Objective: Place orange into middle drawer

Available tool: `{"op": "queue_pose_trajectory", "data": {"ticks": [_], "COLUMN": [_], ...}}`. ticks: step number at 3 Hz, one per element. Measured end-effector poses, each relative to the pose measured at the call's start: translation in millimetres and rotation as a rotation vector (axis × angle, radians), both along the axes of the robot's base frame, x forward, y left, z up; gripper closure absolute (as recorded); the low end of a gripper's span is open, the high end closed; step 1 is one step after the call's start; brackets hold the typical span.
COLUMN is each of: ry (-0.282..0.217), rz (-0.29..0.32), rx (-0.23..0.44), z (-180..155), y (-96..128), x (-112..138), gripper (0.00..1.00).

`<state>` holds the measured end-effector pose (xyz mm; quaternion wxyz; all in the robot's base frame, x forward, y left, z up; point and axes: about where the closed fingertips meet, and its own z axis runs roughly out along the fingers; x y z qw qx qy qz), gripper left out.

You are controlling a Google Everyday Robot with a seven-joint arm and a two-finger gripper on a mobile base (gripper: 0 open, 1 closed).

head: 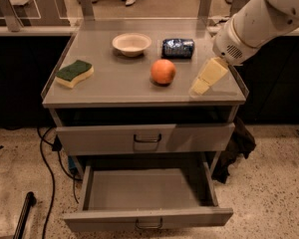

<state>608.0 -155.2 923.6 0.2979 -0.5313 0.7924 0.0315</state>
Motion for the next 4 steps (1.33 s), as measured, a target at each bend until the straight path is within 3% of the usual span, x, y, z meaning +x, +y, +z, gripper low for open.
{"op": "queue_pose_trajectory", "data": {"ticks": [1,4], "ry": [0.002,0.002], "rz": [-0.006,-0.102], "rx": [0.002,0.197], "z": [-1,-33], "y": [-2,-7], "x": [0,47], "gripper": [0.0,0.0]}}
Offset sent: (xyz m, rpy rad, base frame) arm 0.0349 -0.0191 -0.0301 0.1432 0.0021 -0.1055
